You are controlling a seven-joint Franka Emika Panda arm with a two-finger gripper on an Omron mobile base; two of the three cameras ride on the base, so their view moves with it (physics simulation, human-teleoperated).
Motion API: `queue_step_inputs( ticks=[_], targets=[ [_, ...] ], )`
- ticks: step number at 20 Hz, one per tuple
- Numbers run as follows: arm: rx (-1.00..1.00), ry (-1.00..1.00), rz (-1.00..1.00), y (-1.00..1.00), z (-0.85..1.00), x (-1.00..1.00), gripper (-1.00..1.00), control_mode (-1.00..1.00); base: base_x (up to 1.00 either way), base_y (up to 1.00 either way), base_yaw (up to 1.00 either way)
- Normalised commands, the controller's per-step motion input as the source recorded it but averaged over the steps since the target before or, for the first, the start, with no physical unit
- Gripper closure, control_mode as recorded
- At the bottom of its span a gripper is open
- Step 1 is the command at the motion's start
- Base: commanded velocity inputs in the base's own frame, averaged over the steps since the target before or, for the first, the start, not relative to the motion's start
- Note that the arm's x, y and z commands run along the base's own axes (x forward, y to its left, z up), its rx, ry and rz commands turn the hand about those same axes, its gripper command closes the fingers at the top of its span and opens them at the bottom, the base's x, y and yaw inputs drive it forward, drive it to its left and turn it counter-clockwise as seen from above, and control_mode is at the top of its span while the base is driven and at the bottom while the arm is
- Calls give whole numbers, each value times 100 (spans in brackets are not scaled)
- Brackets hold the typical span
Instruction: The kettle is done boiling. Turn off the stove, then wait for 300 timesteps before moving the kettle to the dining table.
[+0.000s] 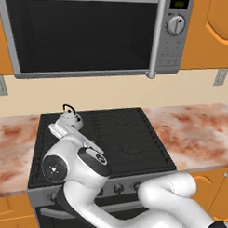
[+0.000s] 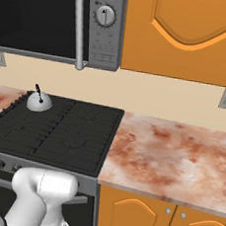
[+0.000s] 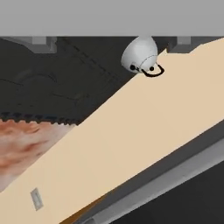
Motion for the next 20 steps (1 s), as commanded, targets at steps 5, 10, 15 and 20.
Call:
queue_step_inputs(
  ticks=[5, 10, 15, 20],
  targets=[
    [-2, 20, 8, -32, -2, 37, -100, -100, 0, 0, 0],
    [0, 15, 14, -31, 0, 29, -100, -100, 0, 0, 0],
    [1, 5, 13, -35, -7, 10, -100, -100, 0, 0, 0],
    [1, 1, 20, -43, 0, 10, -100, -100, 0, 0, 0]
  ],
)
